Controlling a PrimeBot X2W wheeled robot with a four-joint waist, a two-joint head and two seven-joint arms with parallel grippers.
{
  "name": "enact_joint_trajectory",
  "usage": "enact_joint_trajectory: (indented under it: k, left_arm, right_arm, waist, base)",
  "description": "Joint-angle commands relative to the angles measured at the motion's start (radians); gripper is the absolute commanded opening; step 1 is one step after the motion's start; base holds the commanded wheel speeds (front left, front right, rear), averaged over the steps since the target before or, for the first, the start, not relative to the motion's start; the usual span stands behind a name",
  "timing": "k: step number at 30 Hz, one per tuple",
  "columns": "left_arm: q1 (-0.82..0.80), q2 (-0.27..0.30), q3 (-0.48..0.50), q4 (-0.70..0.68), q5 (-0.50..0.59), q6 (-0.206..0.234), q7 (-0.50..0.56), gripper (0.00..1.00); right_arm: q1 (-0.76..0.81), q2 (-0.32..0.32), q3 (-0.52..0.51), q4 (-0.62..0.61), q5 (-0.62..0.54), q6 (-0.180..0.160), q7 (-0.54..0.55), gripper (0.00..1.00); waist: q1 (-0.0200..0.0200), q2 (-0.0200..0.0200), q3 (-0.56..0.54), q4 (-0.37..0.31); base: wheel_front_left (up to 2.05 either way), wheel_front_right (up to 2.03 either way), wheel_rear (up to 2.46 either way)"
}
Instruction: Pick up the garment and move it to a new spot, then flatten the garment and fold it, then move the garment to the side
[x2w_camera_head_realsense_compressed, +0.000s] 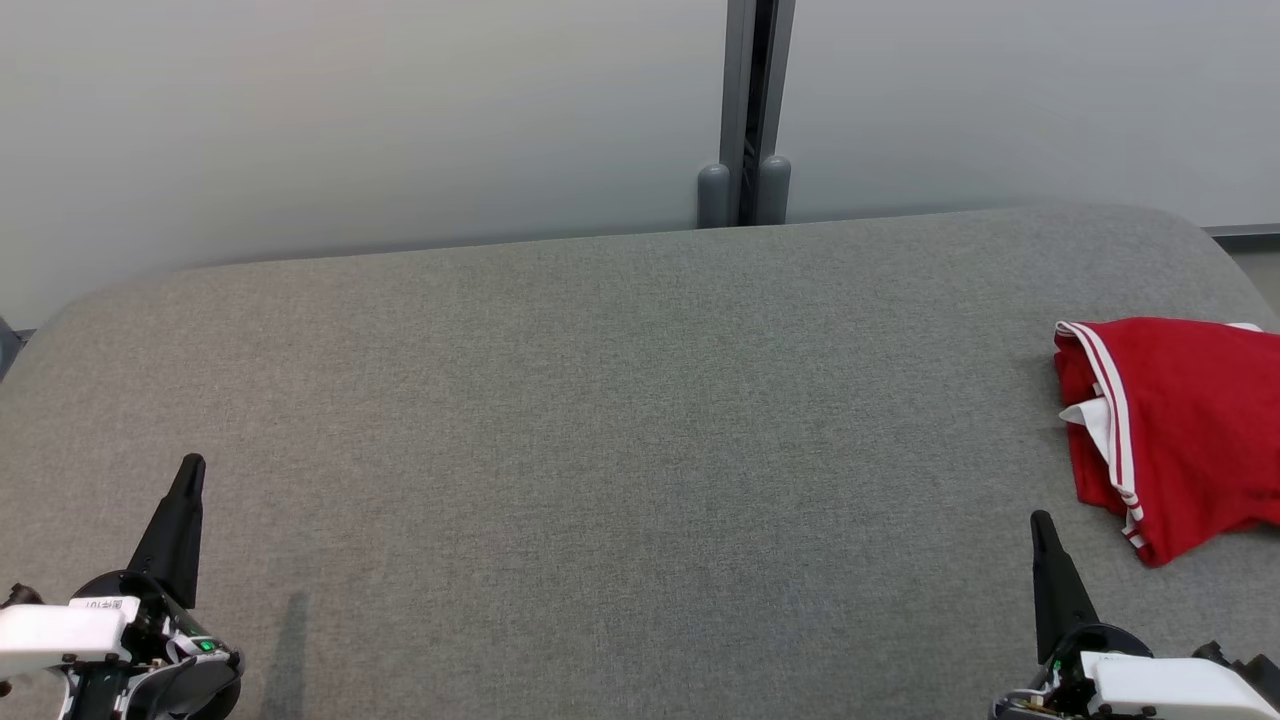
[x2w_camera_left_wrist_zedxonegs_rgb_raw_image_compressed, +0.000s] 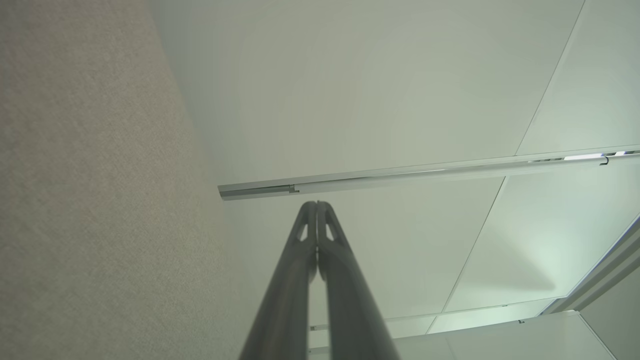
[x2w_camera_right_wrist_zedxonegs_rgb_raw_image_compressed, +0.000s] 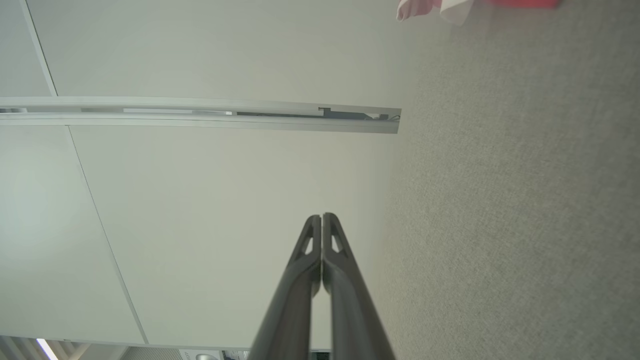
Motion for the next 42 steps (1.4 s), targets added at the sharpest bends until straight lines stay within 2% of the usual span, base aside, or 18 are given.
enact_joint_trajectory:
  k: [1, 42]
  left_arm:
    - [-0.016, 0.003, 0.004, -0.002, 0.000, -0.005, 0.005, 0.00]
    - [-0.017, 0.001, 0.008, -0.002, 0.003, -0.005, 0.006, 0.00]
  right_arm:
    - [-0.007, -0.008, 0.000, 0.003, 0.002, 0.000, -0.005, 0.00]
    - [-0.007, -0.008, 0.000, 0.003, 0.002, 0.000, -0.005, 0.00]
  waist:
    - [0.0000, 0.0000, 0.000, 0.000]
    - [0.0000, 0.0000, 0.000, 0.000]
  base:
    - [0.00, 0.00, 0.00]
    - [0.00, 0.00, 0.00]
